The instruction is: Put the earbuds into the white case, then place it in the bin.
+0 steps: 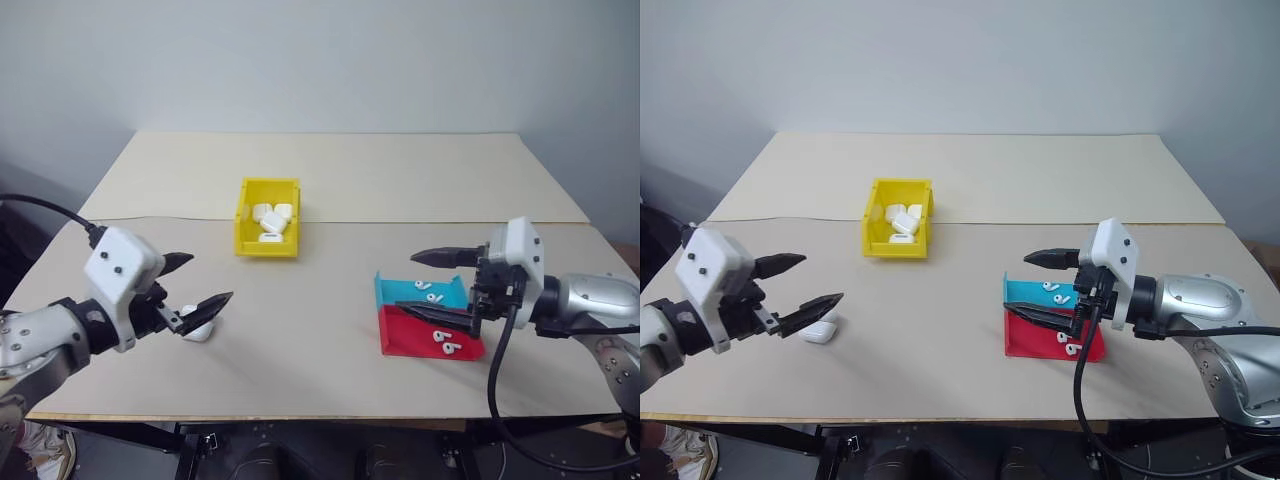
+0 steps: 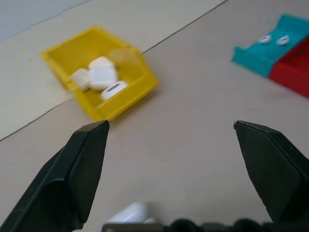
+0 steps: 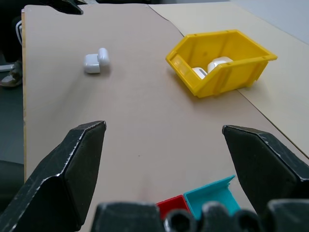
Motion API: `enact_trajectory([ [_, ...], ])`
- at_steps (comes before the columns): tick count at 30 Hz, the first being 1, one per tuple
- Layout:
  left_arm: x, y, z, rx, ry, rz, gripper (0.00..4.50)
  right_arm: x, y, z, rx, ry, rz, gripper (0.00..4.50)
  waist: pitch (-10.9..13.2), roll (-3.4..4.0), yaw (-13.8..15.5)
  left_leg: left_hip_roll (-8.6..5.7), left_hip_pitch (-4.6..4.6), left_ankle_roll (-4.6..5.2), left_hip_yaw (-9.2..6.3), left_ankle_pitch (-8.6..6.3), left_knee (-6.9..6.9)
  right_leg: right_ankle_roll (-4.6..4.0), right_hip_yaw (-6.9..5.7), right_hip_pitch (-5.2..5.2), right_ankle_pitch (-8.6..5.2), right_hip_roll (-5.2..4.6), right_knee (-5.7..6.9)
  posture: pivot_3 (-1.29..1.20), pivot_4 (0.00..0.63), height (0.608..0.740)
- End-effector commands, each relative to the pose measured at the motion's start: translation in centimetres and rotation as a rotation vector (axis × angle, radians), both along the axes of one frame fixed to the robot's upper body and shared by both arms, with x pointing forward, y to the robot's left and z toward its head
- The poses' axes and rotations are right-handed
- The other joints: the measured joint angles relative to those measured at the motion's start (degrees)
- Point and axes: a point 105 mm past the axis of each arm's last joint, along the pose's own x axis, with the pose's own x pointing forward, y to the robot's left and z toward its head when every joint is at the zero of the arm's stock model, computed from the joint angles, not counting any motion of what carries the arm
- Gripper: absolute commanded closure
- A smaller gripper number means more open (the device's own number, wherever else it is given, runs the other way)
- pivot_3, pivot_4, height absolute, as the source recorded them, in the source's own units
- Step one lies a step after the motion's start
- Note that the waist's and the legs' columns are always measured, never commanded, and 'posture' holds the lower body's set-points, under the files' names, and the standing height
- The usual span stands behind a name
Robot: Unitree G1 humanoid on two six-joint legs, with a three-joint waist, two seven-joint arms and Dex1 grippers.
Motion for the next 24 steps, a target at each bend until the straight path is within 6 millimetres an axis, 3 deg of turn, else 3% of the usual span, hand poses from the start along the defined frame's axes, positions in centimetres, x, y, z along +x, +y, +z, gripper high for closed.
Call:
enact_trajectory([
  [1, 0.4, 0.4, 0.5, 0.019, 0.061, 0.084, 0.0, 0.0, 0.3, 0.9, 0.0, -0.048, 0.023, 0.01, 0.0, 0.0, 0.0, 0.0, 0.01, 0.0, -0.03, 0.0, 0.0, 0.0, 0.0, -0.01, 0.0, 0.0, 0.01, 0.0, 0.15, 0.74],
  [7, 1.1, 2.5, -0.3, 0.047, 0.463, 0.2, 0.0, -0.2, 0.6, 0.7, 0.01, -0.054, 0.011, 0.01, 0.1, -0.15, 0.0, -0.02, 0.01, 0.0, -0.19, 0.01, -0.03, 0.02, 0.03, -0.02, 0.0, -0.01, 0.02, 0.0, 0.15, 0.74],
  [13, 2.6, 2.7, -0.2, 0.104, 0.583, 0.27, 0.0, -0.3, 1.0, 0.4, 0.022, -0.057, -0.003, 0.01, 0.1, -0.21, 0.0, -0.06, 0.03, -0.03, -0.17, 0.02, -0.07, 0.02, 0.06, -0.02, 0.0, -0.04, 0.05, 0.0, 0.15, 0.74],
  [18, 1.8, 2.3, -1.5, 0.098, 0.777, 0.276, 0.0, -0.3, 1.0, 0.4, 0.021, -0.059, -0.013, 0.01, 0.1, -0.28, -0.1, -0.06, 0.05, -0.08, -0.17, 0.05, -0.14, 0.01, 0.15, -0.09, 0.0, -0.04, 0.06, 0.0, 0.15, 0.74],
  [24, 2.9, 2.7, -3.6, 0.109, 0.83, 0.386, 0.0, -0.4, 1.3, 0.3, 0.029, -0.062, -0.017, 0.01, 0.1, -0.29, 0.2, -0.11, 0.1, -0.09, -0.18, 0.06, -0.14, 0.02, 0.14, 0.0, 0.0, -0.09, 0.08, 0.0, 0.15, 0.74],
])
